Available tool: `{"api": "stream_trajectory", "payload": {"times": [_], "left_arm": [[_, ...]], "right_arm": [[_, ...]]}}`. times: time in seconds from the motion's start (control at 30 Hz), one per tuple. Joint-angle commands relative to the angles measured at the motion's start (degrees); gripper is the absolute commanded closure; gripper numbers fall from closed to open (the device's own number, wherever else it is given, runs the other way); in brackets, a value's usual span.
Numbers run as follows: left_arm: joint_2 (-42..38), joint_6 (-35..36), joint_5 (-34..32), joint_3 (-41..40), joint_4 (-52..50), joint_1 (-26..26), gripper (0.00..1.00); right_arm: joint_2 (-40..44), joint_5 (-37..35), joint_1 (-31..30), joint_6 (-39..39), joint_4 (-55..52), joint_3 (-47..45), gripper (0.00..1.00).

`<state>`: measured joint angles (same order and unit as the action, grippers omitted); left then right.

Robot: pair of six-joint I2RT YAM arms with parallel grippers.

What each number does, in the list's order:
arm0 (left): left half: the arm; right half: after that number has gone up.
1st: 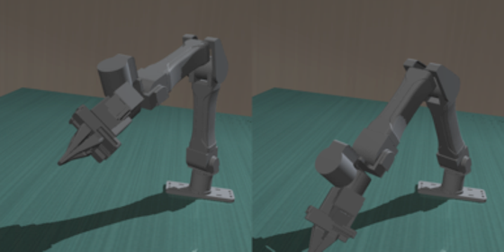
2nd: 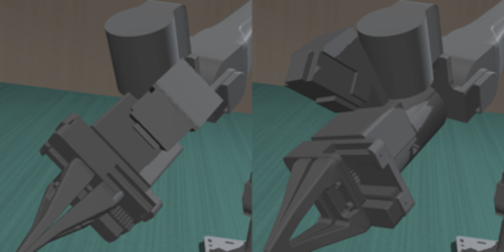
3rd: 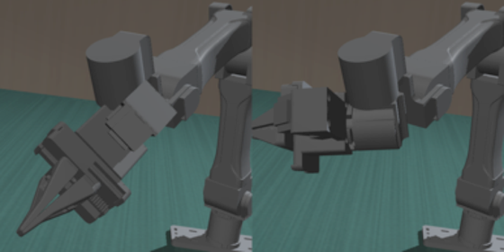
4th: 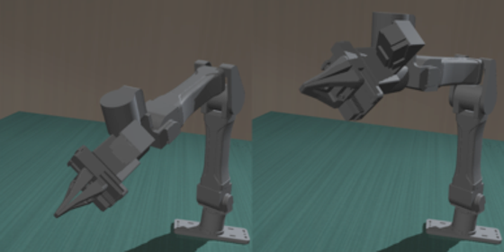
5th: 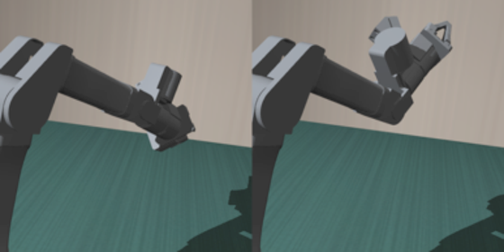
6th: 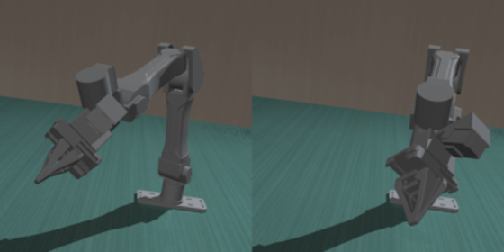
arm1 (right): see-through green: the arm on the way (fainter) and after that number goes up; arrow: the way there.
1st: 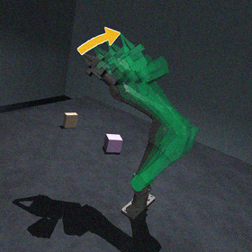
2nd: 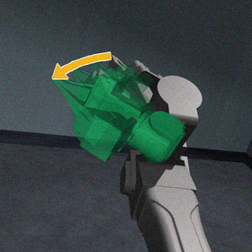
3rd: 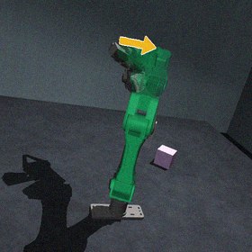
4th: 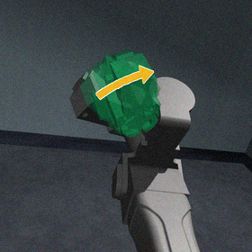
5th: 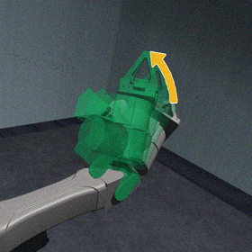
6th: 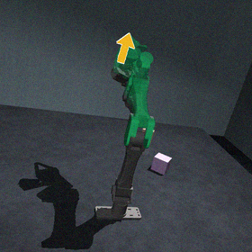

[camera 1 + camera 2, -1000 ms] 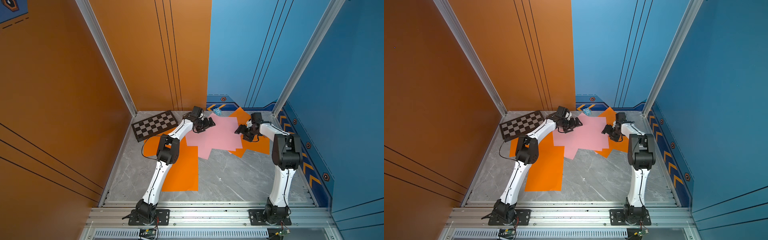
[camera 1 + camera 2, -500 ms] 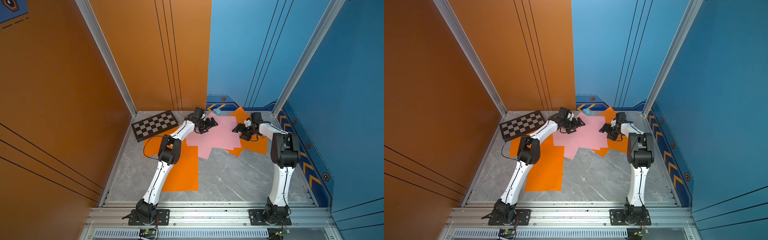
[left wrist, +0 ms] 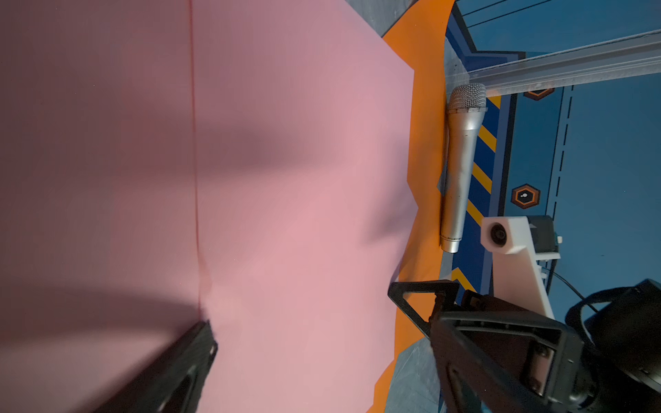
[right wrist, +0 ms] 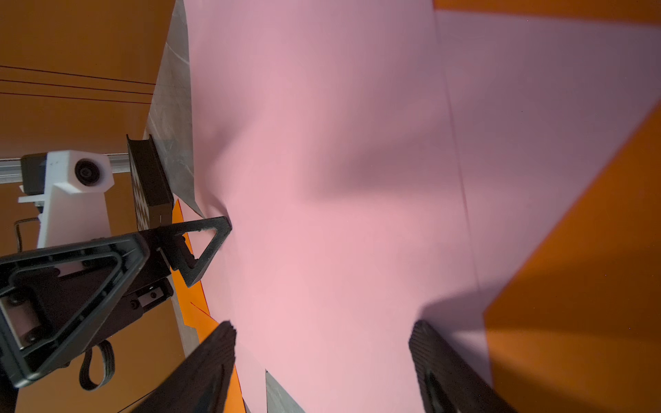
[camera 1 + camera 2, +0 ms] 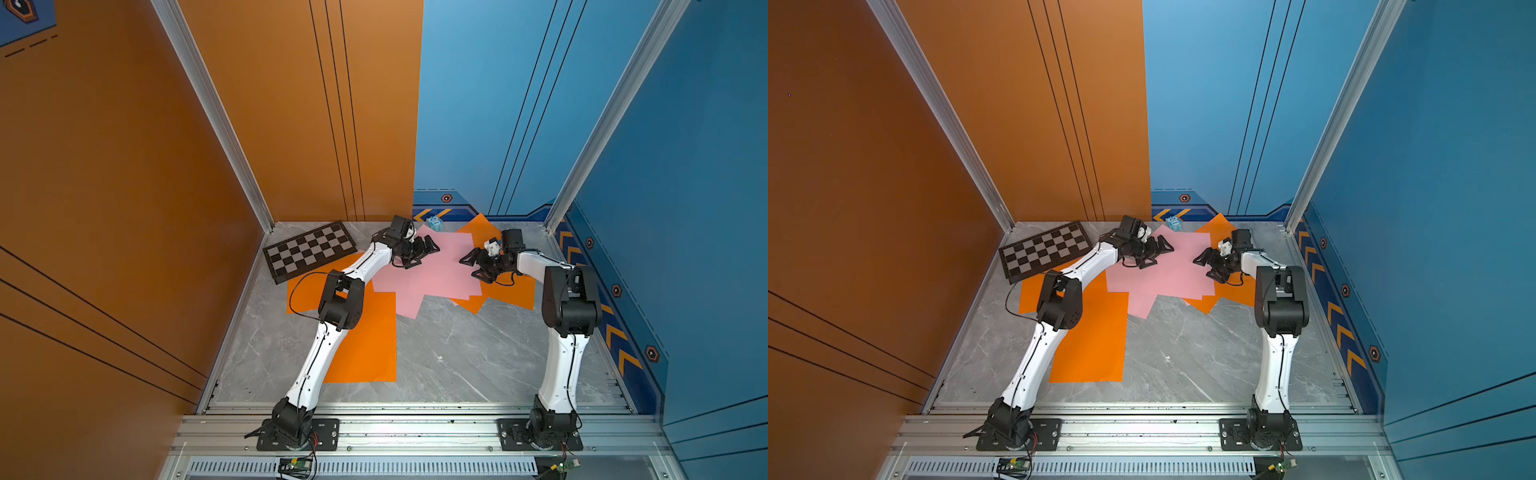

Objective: Sort the scattered colored papers by color
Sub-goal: Pick up the colored paper.

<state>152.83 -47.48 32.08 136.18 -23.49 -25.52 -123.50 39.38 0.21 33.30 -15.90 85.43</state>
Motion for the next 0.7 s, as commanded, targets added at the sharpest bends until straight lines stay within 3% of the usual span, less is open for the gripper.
{"api": "stream_trajectory", "payload": {"times": [0.0,0.23,0.67], "left_arm": [[1.27,0.02,1.11,-2.23,-1.31,0.28,0.02],[0.88,0.51,0.98,-3.71,-1.36,0.65,0.02],[1.89,-0.49,0.37,-5.16,-1.39,0.32,0.02]], "right_arm": [[4.26,-5.51,1.26,-1.43,-2.66,-2.60,0.21],[7.14,-8.16,2.24,-2.42,-3.22,-3.03,0.20],[-1.79,-10.50,1.18,-5.35,-7.61,2.83,0.18]]}}
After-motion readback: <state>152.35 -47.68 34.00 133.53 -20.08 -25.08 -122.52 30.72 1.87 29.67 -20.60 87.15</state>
